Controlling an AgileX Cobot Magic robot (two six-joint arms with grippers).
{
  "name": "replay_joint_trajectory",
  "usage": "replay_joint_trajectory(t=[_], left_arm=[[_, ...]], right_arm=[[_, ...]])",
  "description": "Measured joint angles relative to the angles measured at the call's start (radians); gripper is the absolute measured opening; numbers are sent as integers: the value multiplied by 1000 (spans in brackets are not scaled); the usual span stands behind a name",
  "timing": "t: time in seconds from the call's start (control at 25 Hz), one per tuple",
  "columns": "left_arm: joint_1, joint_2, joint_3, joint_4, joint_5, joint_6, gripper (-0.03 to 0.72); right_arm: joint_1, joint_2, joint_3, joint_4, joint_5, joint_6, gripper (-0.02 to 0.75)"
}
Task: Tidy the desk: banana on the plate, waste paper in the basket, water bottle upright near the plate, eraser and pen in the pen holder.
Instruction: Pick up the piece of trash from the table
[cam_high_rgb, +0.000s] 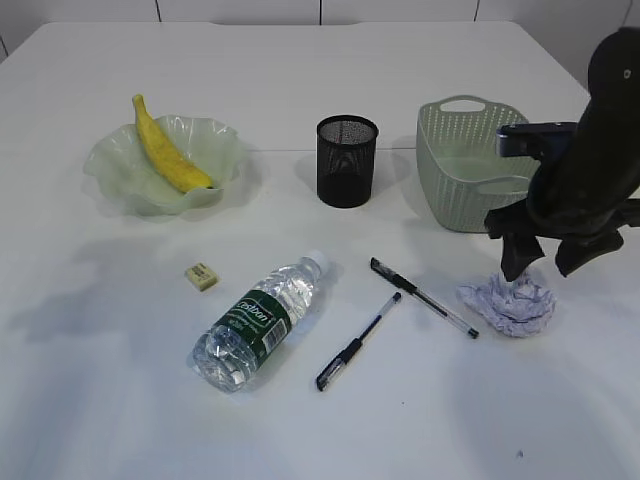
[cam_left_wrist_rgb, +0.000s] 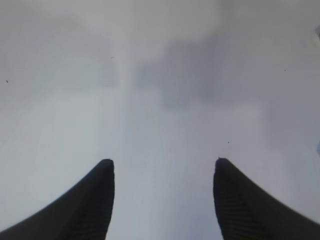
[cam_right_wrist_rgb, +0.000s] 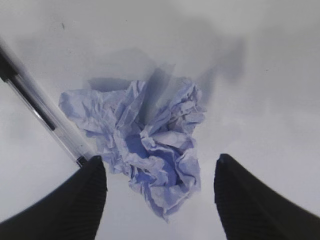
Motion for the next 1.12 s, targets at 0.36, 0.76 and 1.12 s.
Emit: replay_joint_trajectory(t=[0.36,0.76,1.12], left_arm=[[0,0,0,-2,0,0,430],[24,0,0,-4,-4,1,425],[24,0,0,-4,-4,2,421]], right_arm=[[0,75,-6,-2,-8,1,514],[0,126,-11,-2,-18,2,484],[0,126,-18,-2,-14,2,102]])
